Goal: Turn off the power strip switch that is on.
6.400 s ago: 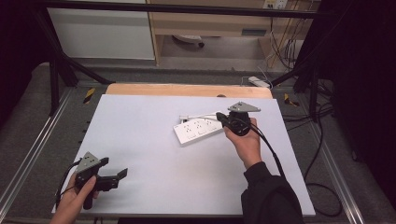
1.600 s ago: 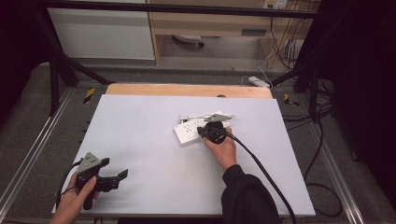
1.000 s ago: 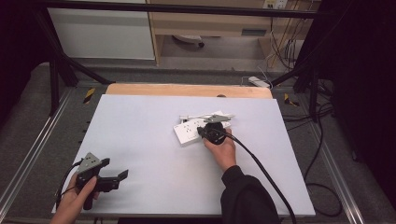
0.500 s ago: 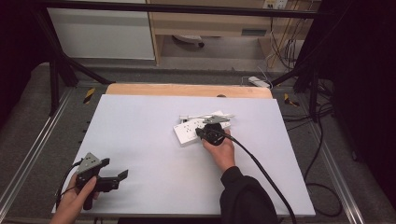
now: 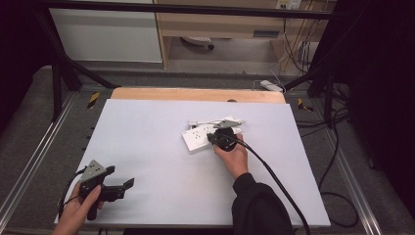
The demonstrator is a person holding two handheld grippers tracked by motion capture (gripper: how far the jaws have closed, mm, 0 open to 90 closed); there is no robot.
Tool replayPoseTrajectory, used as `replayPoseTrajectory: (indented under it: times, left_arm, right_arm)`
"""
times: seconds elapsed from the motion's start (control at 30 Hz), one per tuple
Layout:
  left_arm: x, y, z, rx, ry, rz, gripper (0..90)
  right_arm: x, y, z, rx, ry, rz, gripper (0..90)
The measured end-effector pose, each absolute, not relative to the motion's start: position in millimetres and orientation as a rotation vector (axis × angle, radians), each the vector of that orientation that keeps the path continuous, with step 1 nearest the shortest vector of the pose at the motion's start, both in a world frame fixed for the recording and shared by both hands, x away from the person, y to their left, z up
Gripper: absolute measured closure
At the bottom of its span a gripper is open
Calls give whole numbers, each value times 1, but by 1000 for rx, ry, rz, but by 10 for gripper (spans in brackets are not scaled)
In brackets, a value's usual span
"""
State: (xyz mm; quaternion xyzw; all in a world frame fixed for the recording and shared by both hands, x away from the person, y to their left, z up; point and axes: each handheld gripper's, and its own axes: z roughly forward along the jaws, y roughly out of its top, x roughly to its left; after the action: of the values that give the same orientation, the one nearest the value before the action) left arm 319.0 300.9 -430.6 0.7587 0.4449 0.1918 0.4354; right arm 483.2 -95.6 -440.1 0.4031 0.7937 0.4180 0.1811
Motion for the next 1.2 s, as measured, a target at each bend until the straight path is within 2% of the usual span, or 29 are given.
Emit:
replayPoseTrajectory:
  times: [0.53,0.73,0.97,1.0,1.07,1.1,1.2]
  left_arm:
    - [319,301,-431,1887,1113,481,94]
    - [319,301,-431,1889,1114,481,93]
    - [319,301,-431,1889,1115,479,93]
    - [319,301,-431,1891,1116,479,93]
    - [319,301,-431,1891,1116,479,93]
    - [319,301,-431,1889,1116,479,93]
    - [319,301,-431,1890,1117,480,93]
  right_arm:
    - [481,-99,-425,1141,2193,1254,900]
    - [481,-102,-418,1161,2174,1277,868]
    - [480,-106,-412,1187,2143,1289,746]
    - [480,-106,-411,1193,2140,1296,700]
    - [480,-107,-410,1199,2137,1308,668]
    - [480,-108,-409,1211,2131,1323,611]
    - [479,-108,-406,1209,2132,1325,567]
